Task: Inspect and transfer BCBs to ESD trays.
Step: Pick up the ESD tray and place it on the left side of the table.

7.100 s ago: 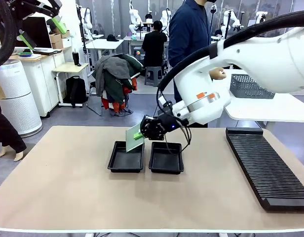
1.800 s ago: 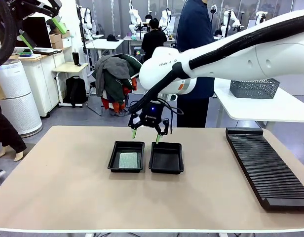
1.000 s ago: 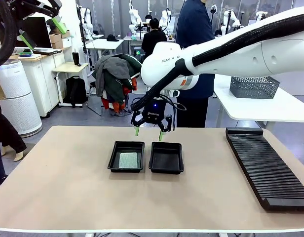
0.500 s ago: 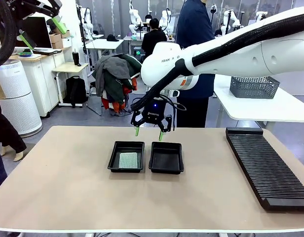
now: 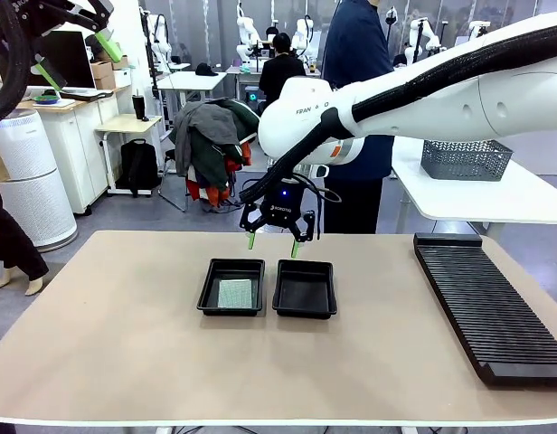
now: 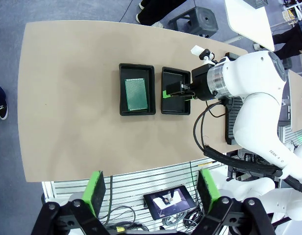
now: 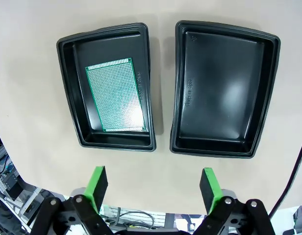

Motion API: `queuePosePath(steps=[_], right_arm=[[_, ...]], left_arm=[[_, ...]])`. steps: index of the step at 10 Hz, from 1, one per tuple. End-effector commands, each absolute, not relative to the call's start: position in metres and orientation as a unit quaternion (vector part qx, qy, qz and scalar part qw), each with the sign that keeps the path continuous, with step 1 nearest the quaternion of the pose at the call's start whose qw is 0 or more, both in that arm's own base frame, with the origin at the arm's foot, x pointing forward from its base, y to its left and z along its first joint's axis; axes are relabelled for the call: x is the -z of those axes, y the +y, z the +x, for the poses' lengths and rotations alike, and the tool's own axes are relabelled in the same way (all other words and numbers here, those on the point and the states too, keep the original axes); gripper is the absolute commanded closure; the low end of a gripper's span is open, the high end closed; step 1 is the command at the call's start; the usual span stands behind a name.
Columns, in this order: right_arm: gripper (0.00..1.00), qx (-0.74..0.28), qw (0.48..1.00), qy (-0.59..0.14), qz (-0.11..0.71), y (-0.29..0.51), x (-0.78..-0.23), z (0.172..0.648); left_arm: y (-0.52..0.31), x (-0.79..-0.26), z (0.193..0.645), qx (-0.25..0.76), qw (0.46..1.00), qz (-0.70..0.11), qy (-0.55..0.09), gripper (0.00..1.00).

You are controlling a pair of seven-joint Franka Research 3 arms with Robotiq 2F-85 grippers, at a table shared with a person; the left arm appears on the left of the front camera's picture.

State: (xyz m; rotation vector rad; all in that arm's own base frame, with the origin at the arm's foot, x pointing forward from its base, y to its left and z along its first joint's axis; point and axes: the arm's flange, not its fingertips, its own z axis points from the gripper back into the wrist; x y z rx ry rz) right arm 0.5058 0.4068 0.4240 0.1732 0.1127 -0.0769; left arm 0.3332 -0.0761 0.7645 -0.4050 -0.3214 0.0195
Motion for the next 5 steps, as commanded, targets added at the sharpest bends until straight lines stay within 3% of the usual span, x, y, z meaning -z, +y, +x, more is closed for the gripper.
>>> queuePosePath(steps=[1,5], right_arm=[[0.00,0.040,0.994,0.059,0.088,0.4075,-0.4229,0.5050],[0.00,0.040,0.994,0.059,0.088,0.4075,-0.4229,0.5050]], left_arm=[[-0.0754,-0.7624,0.3330,-0.006,0.967,-0.199,-0.158,0.00],[-0.0754,-0.7624,0.3330,-0.006,0.967,-0.199,-0.158,0.00]])
